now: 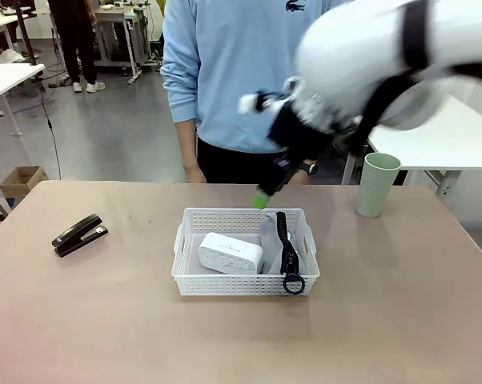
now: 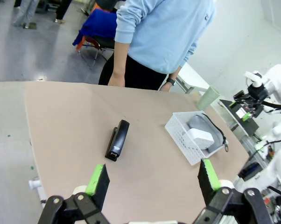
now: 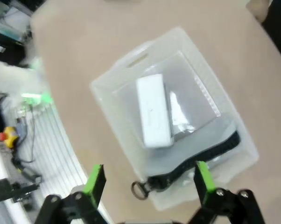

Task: Efficiently arrange items inside the basket to fit them all.
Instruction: Pick up the Digital clock and place it inside the Organizing basket.

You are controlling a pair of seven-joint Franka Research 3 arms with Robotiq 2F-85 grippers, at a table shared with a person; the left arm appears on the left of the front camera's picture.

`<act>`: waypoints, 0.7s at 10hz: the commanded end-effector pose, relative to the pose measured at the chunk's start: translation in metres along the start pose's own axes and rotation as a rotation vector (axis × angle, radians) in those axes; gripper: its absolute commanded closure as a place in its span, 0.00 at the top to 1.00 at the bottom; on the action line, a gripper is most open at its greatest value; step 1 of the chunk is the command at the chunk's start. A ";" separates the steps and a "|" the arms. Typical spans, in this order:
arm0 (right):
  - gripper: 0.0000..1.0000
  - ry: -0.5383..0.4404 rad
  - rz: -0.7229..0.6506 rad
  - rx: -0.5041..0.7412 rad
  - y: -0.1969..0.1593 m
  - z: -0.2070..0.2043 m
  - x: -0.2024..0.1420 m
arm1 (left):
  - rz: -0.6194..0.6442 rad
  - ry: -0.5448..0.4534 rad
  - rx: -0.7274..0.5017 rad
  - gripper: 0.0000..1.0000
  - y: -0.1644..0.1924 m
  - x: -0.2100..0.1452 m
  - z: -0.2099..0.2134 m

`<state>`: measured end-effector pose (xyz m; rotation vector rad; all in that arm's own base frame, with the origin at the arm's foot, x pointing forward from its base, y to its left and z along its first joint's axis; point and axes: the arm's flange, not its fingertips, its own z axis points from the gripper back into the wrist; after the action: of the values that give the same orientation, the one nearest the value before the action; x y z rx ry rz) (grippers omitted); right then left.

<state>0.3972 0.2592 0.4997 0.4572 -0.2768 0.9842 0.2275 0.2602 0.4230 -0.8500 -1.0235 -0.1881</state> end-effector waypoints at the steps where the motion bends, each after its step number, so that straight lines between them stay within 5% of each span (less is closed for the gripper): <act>1: 1.00 -0.137 -0.046 0.175 -0.014 0.038 -0.080 | -0.016 -0.025 -0.009 1.00 -0.001 0.002 -0.001; 5: 1.00 -0.773 -0.674 0.479 -0.049 0.089 -0.251 | -0.016 -0.025 -0.009 1.00 -0.001 0.002 -0.001; 7: 1.00 -0.872 -1.065 0.575 -0.056 0.070 -0.321 | -0.016 -0.025 -0.009 1.00 -0.001 0.002 -0.001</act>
<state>0.3312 -0.0576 0.4589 1.2197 -0.4089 0.1877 0.2283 0.2604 0.4232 -0.8487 -1.0219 -0.1890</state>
